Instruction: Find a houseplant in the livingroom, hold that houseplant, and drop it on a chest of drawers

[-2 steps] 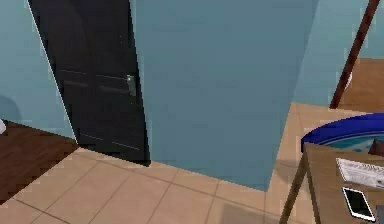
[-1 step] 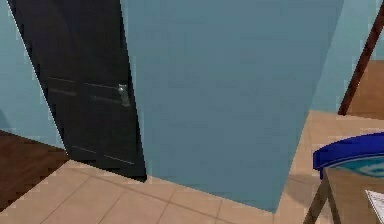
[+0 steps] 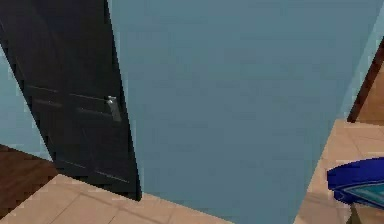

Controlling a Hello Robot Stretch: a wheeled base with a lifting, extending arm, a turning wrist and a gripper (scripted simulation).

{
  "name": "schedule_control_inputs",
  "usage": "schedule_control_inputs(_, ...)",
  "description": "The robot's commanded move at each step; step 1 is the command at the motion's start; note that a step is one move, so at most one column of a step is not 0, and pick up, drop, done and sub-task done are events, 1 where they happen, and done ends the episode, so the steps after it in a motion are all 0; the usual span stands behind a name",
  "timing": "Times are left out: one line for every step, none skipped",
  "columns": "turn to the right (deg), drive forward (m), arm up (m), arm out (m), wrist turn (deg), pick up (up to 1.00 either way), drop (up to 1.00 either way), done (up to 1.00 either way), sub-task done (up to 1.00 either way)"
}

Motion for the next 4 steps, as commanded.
schedule_control_inputs(-45.0,0.00,0.00,0.00,0.0,0.00,0.00,0.00,0.00)
schedule_control_inputs(-24.0,0.00,0.00,0.00,0.0,0.00,0.00,0.00,0.00)
schedule_control_inputs(0.0,0.05,0.00,0.00,0.0,0.00,0.00,0.00,0.00)
schedule_control_inputs(-45.0,0.00,0.00,0.00,0.0,0.00,0.00,0.00,0.00)
